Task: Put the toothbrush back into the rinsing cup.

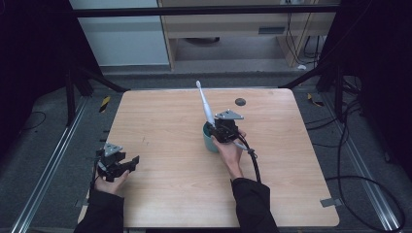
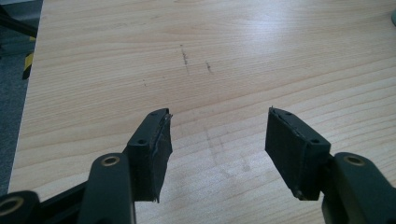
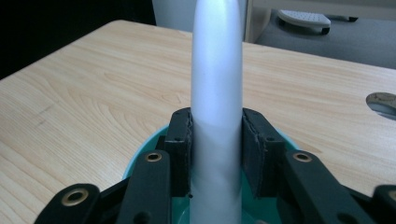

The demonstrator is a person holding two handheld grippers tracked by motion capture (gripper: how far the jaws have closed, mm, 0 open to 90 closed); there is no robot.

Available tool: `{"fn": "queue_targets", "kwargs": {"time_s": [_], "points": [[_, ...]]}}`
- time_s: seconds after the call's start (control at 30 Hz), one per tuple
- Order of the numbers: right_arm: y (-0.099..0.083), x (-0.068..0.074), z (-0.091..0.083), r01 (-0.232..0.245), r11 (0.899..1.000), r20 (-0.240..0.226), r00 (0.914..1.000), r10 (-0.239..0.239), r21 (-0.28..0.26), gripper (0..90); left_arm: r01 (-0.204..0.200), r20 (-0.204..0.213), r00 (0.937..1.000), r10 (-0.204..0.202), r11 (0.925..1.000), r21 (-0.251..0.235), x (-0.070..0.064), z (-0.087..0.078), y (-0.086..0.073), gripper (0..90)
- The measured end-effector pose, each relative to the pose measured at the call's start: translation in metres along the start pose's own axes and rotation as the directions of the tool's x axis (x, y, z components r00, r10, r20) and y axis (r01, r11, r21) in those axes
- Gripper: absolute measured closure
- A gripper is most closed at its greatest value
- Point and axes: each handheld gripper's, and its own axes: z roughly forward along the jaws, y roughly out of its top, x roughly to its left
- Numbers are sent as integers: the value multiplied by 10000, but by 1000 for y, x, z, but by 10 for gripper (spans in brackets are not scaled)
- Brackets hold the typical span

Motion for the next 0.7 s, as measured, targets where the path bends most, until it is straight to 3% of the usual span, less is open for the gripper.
{"fn": "queue_targets", "kwargs": {"time_s": [0.23,0.5,0.63,0.7], "points": [[-1,-1,2,-5,9996,-103,9999,8,283,652,-21,8,10000,21,10000,25,0,0,0,400],[3,0,-4,39,9999,-204,9998,-38,93,616,-24,13,10000,24,10000,18,-1,0,0,400],[7,0,-14,107,9999,-273,9996,-107,-1,472,-18,13,10000,18,10000,28,0,1,0,400],[10,-2,-26,203,9992,-194,9996,-210,-339,385,-8,11,10000,8,10000,9,0,0,0,400]]}}
